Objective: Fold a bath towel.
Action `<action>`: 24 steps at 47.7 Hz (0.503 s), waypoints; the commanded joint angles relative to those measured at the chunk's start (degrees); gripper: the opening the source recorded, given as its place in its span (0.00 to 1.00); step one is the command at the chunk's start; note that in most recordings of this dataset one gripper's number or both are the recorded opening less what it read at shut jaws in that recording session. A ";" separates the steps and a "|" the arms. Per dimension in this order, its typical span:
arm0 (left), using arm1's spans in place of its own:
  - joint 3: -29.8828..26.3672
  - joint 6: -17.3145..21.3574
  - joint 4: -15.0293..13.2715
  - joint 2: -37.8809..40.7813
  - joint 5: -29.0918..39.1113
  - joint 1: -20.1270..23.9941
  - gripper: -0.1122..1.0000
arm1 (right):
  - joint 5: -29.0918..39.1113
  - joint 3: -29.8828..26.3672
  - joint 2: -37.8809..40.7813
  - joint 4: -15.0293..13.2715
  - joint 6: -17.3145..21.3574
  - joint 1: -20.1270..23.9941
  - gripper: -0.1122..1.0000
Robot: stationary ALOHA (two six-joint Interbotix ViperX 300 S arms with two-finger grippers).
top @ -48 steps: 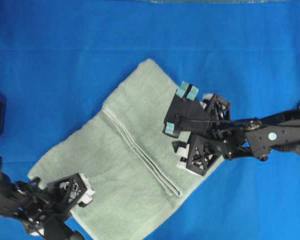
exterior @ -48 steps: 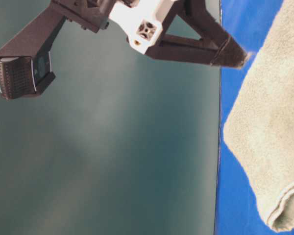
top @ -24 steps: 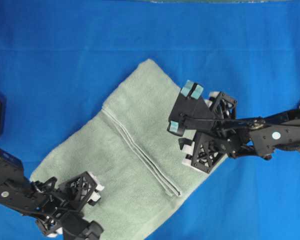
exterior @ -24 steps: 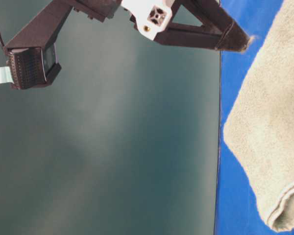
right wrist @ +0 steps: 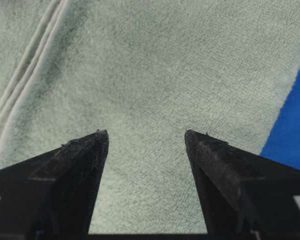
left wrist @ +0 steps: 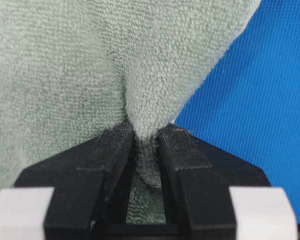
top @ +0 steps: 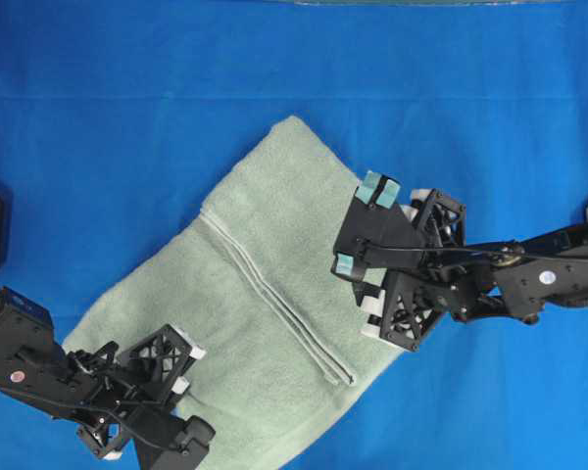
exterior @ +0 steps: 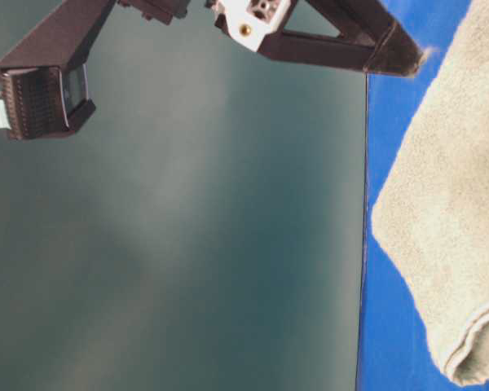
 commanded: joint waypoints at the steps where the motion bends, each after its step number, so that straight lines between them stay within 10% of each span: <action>1: -3.96 0.26 0.26 -3.08 5.63 -0.79 0.22 | 0.79 -0.53 -2.55 -0.26 0.00 0.79 0.67; 15: -16.79 4.66 0.62 -5.80 27.86 -1.93 0.22 | 5.27 0.62 -7.12 -0.26 0.00 1.67 0.67; 24: -16.70 8.70 1.05 -5.71 29.18 1.49 0.22 | 5.54 2.02 -8.35 -0.26 0.00 2.20 0.67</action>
